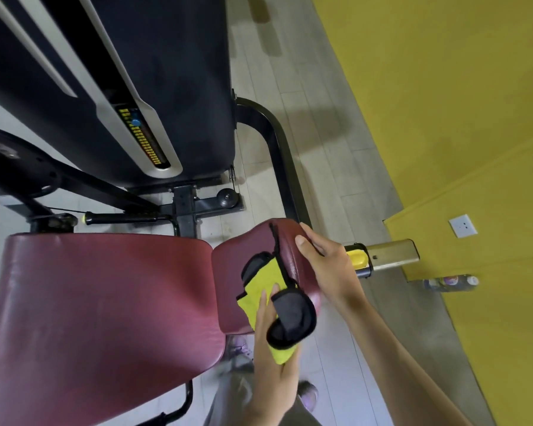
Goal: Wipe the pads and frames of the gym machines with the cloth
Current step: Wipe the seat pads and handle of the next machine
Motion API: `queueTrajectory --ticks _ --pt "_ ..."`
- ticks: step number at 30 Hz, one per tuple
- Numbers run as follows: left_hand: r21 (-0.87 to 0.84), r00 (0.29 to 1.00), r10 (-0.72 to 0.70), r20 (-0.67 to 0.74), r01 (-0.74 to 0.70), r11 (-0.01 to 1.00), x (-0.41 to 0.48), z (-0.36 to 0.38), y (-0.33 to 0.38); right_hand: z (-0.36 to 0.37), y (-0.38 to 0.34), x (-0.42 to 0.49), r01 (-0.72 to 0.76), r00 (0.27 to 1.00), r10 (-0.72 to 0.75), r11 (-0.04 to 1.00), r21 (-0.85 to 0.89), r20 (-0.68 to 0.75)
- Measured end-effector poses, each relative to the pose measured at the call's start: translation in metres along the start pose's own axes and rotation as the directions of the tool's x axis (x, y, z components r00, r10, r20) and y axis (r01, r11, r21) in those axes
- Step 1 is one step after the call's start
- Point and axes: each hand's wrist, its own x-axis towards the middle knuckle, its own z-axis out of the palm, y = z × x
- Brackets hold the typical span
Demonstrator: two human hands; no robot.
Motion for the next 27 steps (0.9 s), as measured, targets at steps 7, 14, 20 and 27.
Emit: queueTrajectory --ticks 7,14,20,27 --pt "-0.01 0.992 0.127 -0.021 -0.127 0.992 0.137 0.001 0.083 0.002 0.002 0.002 0.017 1.0 -0.016 0.999 0.034 -0.021" --pt "-0.038 0.991 0.127 -0.048 -0.129 0.991 0.116 0.004 0.046 0.004 0.002 -0.001 0.03 0.999 -0.029 0.998 0.06 -0.024" --pt "0.067 0.996 -0.066 -0.053 0.07 0.995 -0.001 -0.014 -0.031 0.003 0.002 -0.001 0.089 0.996 -0.088 0.996 0.019 -0.013" --pt "-0.104 0.997 -0.013 -0.081 0.005 0.995 0.095 -0.011 0.01 0.007 0.005 0.002 0.134 0.99 -0.135 0.99 -0.049 -0.027"
